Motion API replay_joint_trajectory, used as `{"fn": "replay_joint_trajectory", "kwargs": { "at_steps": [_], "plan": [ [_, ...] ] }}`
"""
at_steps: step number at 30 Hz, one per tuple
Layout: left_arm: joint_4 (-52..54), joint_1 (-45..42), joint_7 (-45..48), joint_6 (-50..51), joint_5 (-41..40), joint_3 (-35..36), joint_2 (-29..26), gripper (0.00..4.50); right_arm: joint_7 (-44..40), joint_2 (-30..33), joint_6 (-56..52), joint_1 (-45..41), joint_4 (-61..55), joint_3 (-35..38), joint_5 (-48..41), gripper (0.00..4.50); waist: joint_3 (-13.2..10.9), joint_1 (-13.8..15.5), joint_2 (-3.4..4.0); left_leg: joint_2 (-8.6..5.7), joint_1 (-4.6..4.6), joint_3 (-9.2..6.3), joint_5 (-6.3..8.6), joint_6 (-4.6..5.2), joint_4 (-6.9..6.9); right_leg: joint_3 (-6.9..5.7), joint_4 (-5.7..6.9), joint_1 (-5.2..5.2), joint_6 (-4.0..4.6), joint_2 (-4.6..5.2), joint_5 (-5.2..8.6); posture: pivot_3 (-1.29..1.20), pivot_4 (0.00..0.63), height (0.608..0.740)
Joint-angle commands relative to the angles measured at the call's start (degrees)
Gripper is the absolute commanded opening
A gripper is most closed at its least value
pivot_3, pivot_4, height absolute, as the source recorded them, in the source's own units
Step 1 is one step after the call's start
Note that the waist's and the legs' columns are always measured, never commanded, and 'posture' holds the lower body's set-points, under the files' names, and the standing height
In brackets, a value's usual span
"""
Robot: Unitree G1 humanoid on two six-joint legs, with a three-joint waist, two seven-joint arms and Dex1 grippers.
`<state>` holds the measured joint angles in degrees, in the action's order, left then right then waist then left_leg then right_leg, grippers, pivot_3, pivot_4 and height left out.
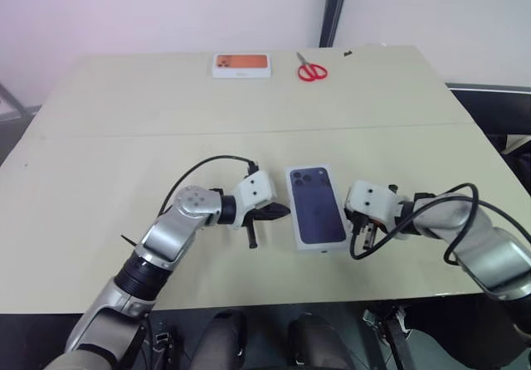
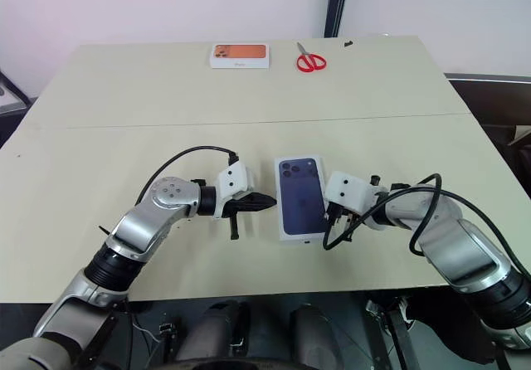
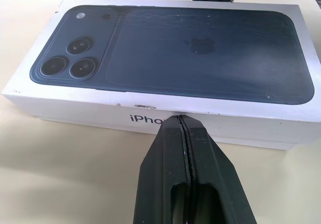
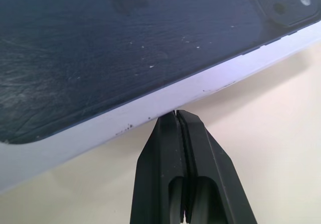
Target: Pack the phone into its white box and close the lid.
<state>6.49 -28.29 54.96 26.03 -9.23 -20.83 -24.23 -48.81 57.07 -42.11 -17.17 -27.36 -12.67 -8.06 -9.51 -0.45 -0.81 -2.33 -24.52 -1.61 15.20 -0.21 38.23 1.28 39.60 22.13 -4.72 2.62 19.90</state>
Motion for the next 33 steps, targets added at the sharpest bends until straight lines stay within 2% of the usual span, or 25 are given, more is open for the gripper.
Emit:
{"fn": "replay_joint_trajectory", "kwargs": {
  "at_steps": [1, 8, 18, 27, 31, 33],
  "plan": [
    [2.36, -0.40, 0.14, -0.81, -0.78, 0.72, 0.14, 0.00, -1.74, 1.36, 1.00, -0.05, -2.36, 4.16, -1.36, 0.03, 0.00, -0.01, 0.00, 0.00, 0.00, 0.00, 0.00, 0.00, 0.00, 0.00, 0.00, 0.00, 0.00, 0.00, 0.00, 0.00, 0.150, 0.740],
    [2.50, -0.30, 0.14, -0.89, -0.68, 0.54, 0.12, 0.00, -4.18, 1.73, 1.61, 0.49, -3.32, 6.37, -2.53, 0.03, 0.00, -0.05, 0.00, 0.00, 0.01, 0.00, 0.00, 0.00, 0.00, 0.00, 0.01, -0.01, 0.00, 0.00, 0.00, 0.00, 0.150, 0.740],
    [1.03, 0.89, 0.29, -1.57, 0.68, 0.27, -1.71, 0.00, -4.31, 0.74, 1.01, 1.78, -5.58, 4.64, -2.44, 0.03, 0.00, -0.14, 0.00, 0.00, 0.02, 0.00, 0.00, 0.00, 0.01, 0.00, 0.04, 0.00, 0.00, 0.00, 0.00, 0.00, 0.150, 0.740],
    [-1.01, 6.13, 4.57, -1.43, -3.90, 7.92, -10.76, 0.00, -5.89, 1.06, 0.16, 2.31, -6.64, 8.92, -5.82, 0.03, 0.00, -0.19, 0.01, 0.00, 0.04, -0.01, 0.00, 0.00, -0.02, 0.01, 0.06, 0.03, 0.00, 0.00, 0.00, 0.00, 0.150, 0.740],
    [-4.22, 4.91, 4.41, -0.08, -9.41, 14.75, -9.93, 0.00, -6.35, 1.02, 0.66, 3.46, -7.24, 8.66, -6.55, 0.03, 0.00, 0.24, 0.00, 0.00, 0.04, -0.02, 0.00, 0.00, 0.03, -0.01, 0.05, -0.02, 0.00, 0.02, 0.00, 0.00, 0.150, 0.740],
    [-5.61, 2.54, 3.35, 0.16, -9.41, 15.08, -8.55, 0.00, -6.22, 0.78, 0.74, 3.56, -7.14, 8.22, -6.63, 0.03, 0.00, 0.49, 0.00, 0.00, 0.03, -0.02, 0.00, 0.00, 0.04, -0.01, 0.05, -0.02, 0.00, 0.02, 0.00, 0.00, 0.150, 0.740]
  ]
}}
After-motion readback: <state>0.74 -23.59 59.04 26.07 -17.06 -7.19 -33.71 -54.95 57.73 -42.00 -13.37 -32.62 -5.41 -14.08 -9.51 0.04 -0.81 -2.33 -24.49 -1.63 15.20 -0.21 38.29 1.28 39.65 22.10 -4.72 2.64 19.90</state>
